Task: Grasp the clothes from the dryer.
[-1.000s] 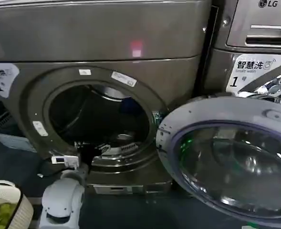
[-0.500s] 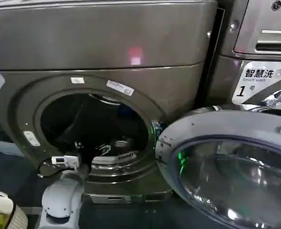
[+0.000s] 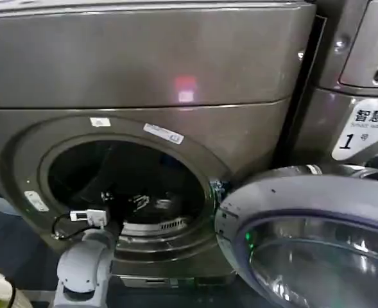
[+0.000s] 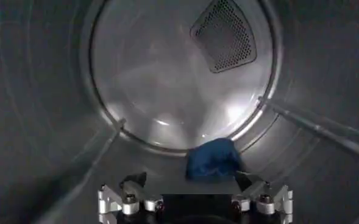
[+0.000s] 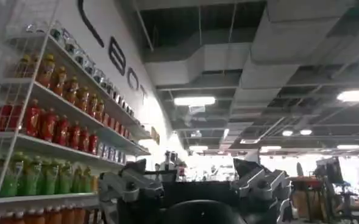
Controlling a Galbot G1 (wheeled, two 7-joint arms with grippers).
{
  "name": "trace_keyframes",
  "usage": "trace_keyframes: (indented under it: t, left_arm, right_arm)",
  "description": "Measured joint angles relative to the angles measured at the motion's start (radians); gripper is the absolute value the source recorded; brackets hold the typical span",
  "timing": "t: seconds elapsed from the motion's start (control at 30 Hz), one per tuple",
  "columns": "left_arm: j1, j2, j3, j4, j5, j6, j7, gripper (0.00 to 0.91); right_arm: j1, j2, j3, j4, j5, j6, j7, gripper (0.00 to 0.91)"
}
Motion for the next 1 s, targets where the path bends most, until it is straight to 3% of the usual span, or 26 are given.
trace_keyframes:
  t: [0.23, 0.63, 0.73, 1.0]
  left_arm:
    - [-0.057, 0.004, 0.022, 0.055, 0.171, 0.0, 0.157, 0.907]
    - [-0.212, 0.015, 0.004, 0.171, 0.791, -0.025, 0.805, 0.907]
    - [-0.25, 0.019, 0.0, 0.187, 0.913, -0.142, 0.937, 0.907]
    - [-0.346, 0.035, 0.01, 0.246, 1.167, -0.613, 1.14, 0.907]
  right_arm:
    - [0.004, -0.001, -0.008, 0.003, 0.0, 0.002, -0.005, 0.907]
    - [-0.002, -0.001, -0.008, -0.002, 0.0, 0.004, -0.009, 0.907]
    - [-0.002, -0.001, -0.008, -0.002, 0.0, 0.004, -0.009, 0.907]
    - [-0.001, 0.002, -0.013, -0.001, 0.0, 0.006, -0.009, 0.907]
